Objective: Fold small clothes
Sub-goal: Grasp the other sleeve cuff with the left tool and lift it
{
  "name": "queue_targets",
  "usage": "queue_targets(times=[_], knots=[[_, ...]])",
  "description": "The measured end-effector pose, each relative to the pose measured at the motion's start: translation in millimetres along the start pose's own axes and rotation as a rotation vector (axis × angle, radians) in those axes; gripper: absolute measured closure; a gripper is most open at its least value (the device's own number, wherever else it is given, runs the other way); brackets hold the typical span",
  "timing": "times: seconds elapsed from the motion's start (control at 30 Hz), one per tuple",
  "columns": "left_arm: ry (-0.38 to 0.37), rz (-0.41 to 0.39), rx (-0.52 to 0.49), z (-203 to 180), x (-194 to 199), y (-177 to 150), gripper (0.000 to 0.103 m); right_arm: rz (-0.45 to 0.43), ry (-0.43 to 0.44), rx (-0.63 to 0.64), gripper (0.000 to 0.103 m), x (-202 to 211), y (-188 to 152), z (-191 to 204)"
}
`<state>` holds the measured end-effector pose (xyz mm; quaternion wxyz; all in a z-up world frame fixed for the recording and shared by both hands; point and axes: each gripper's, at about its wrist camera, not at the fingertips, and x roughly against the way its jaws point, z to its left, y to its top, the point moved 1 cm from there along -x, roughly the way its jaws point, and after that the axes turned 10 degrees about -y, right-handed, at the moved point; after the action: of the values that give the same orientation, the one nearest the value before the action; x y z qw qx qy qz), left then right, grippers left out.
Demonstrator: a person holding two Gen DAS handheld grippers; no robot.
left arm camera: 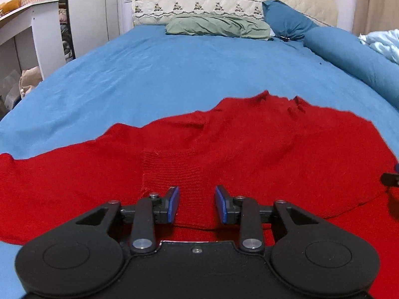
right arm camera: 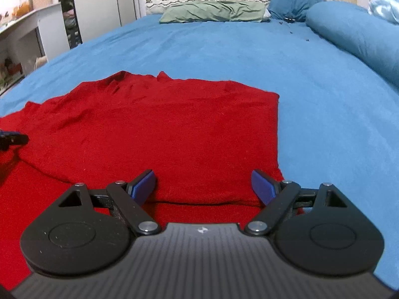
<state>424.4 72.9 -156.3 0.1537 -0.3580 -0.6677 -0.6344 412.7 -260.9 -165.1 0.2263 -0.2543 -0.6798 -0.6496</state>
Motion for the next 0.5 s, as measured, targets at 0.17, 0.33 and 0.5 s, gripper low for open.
queue_targets(times=[0.17, 0.33, 0.5], knots=[[0.011, -0.056, 0.049, 5.0, 49.5, 13.6, 0.060, -0.080, 0.080, -0.004, 0.003, 49.7, 25.4, 17.9], [0.047, -0.122, 0.079, 22.9, 107.7, 24.3, 0.033, -0.123, 0.193, -0.016, 0.000, 94.4, 56.0, 54.1], [0.121, -0.171, 0.132, 66.7, 153.3, 25.5, 0.006, -0.136, 0.282, -0.025, 0.000, 112.5, 76.0, 104.4]])
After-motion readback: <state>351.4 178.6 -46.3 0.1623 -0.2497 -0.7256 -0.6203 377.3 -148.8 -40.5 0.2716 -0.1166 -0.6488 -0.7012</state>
